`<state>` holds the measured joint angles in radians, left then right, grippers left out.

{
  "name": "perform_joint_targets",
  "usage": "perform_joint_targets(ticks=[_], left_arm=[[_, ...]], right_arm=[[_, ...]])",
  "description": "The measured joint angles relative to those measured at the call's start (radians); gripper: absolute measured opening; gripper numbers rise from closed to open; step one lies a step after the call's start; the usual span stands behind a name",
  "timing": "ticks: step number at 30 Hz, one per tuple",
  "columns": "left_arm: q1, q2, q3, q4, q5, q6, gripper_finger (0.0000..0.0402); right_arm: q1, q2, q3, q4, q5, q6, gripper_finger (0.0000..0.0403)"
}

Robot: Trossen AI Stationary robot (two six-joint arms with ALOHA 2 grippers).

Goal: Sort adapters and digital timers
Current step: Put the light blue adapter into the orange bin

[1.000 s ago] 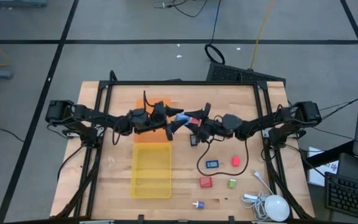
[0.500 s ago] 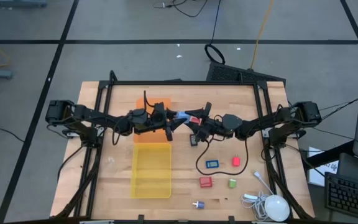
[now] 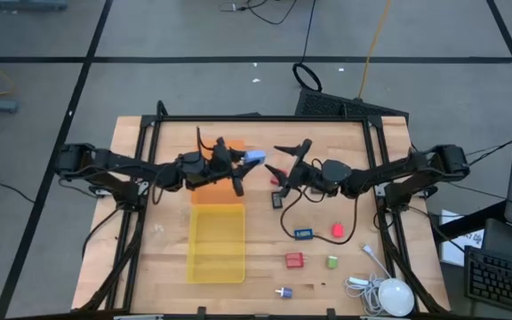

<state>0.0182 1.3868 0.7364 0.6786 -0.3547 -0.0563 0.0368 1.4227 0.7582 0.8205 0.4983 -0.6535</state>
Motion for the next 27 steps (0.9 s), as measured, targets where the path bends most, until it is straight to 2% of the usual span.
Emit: perform_joint_targets(ticks=[4,7,11,16,18,24,27], left_arm=[[-0.014,-0.101,-0.009,-0.157,-0.045,0.051,0.0119],[-0.021,-0.167,-0.048,-0.200,-0.051,0.053,0.0119],[-0.020,-0.275,-0.164,-0.191,-0.116,0.043,0.0119],[-0.006,-0.428,-0.338,-0.140,-0.173,0.028,0.0119],[0.003,-0.482,-0.393,-0.127,-0.183,0.032,0.0119],[0.042,-0.588,-0.510,-0.128,-0.186,0.044,0.0119],[0.066,-0.601,-0.541,-0.128,-0.188,0.025,0.0119]], right_arm=[[0.000,-0.100,0.000,-0.125,-0.015,0.121,0.0287],[-0.007,-0.174,0.000,-0.244,-0.068,0.204,0.0283],[-0.026,-0.249,0.000,-0.329,-0.103,0.262,0.0281],[-0.049,-0.320,-0.037,-0.321,-0.102,0.270,0.0280],[-0.060,-0.339,-0.059,-0.307,-0.080,0.256,0.0277],[-0.097,-0.346,-0.097,-0.300,0.098,0.267,0.0275],[-0.134,-0.350,-0.098,-0.342,0.068,0.322,0.0273]])
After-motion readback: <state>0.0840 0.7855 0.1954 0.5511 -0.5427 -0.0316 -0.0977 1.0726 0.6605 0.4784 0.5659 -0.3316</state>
